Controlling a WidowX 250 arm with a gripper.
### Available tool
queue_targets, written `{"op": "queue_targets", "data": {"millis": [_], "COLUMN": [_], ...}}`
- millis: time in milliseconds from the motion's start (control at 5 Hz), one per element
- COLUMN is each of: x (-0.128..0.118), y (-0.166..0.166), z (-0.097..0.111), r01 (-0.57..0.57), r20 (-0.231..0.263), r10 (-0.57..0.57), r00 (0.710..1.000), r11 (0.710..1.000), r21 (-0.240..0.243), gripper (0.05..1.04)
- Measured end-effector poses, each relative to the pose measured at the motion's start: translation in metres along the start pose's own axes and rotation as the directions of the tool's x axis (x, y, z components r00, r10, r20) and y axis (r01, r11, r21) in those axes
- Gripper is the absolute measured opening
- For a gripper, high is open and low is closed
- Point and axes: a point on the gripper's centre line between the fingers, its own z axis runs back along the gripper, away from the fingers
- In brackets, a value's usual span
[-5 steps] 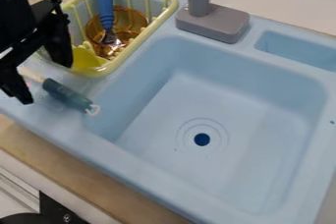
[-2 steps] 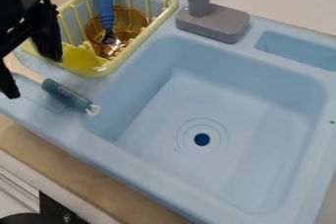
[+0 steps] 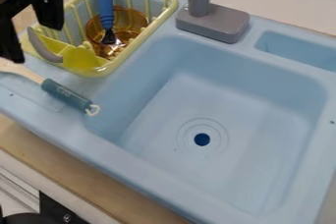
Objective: Move the spatula to the bottom left corner of the sink.
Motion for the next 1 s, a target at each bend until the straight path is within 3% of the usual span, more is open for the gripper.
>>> {"op": "queue_targets", "data": {"millis": [200,400,600,800,1000], "x": [-0.002,-0.019,-0.045,-0.068,-0.091], "y": [-0.017,-0.032,-0.05,-0.06,-0.068], "z": [0.005,0.011,0.011,0.011,0.009], "r01": [0.01,0.126,0.341,0.525,0.677], "r20": [0.031,0.055,0.046,0.016,0.009], "r10": [-0.01,-0.125,-0.339,-0.525,-0.678], "r00": [0.999,0.991,0.94,0.851,0.735], "r11": [1.0,0.992,0.939,0.849,0.733], "r21": [0.004,-0.016,-0.039,-0.063,-0.066], "gripper": [1.001,1.001,1.001,1.001,1.001]}}
